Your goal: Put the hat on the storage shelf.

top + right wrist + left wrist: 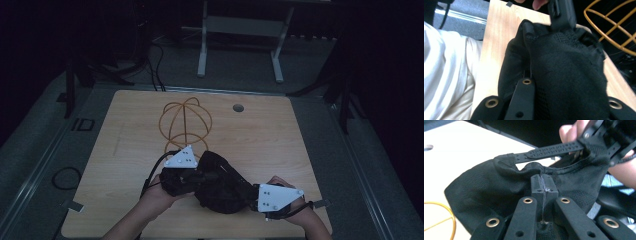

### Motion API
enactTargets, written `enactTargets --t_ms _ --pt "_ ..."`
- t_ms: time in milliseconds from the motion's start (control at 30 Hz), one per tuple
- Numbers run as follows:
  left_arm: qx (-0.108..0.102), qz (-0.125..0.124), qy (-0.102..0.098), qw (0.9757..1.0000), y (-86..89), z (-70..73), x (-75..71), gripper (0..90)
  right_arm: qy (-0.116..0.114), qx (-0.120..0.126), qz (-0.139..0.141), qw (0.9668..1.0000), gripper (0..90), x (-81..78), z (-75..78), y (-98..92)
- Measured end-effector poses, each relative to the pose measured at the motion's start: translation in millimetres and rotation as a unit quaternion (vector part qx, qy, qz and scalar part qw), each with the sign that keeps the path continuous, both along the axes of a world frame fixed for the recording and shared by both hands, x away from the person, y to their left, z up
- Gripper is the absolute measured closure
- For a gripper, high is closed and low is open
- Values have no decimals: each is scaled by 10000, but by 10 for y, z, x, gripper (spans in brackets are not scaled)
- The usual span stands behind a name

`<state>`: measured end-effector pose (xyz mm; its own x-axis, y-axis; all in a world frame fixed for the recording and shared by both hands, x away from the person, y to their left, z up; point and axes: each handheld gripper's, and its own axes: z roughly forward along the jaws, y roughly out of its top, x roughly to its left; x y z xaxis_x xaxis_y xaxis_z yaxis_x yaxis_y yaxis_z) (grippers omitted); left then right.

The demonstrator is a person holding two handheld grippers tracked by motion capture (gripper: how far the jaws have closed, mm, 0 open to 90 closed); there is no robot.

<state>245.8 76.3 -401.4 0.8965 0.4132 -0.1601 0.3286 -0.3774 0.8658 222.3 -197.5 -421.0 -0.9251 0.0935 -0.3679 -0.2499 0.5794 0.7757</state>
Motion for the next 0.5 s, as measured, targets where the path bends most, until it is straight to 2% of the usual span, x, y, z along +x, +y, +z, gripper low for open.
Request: enactTargets --t_ms 33,100,133,167,200,233,267,333,367,400,467,500 --pt "-42 18 13 10000 -1 17 1 900 1 24 -35 10000 883 8 -2 -23" --pt "-26 22 -84 10000 -23 48 -12 900 108 74 -91 9999 879 19 -3 -69" --pt "-69 -12 -28 10000 -32 61 -8 900 163 84 -100 9998 870 32 -4 -90" --pt "-60 -35 -88 9999 -46 73 -15 900 229 110 -153 9996 859 43 -3 -114" --pt "-138 7 -85 9999 -54 86 -12 900 223 145 -219 9994 857 49 -3 -138" --pt "-178 -88 -30 9998 -68 100 -4 900 253 163 -246 9992 838 55 -4 -163" --pt "-187 -35 -118 9997 -85 116 -9 900 320 179 -256 9990 802 59 -5 -189" --pt "-202 -111 -126 9997 -127 150 -1 900 345 277 -394 9982 707 71 -7 -250" --pt "-246 -51 -152 9996 -151 167 -2 900 412 281 -465 9977 638 77 -11 -282" --pt "-240 -128 -142 9995 -178 187 9 900 451 287 -563 9970 584 91 -16 -311" --pt "-292 -106 -188 9993 -233 227 17 900 519 386 -705 9954 550 105 -19 -381" --pt "-259 -161 -228 9993 -265 247 25 900 519 371 -791 9948 498 110 -18 -410"
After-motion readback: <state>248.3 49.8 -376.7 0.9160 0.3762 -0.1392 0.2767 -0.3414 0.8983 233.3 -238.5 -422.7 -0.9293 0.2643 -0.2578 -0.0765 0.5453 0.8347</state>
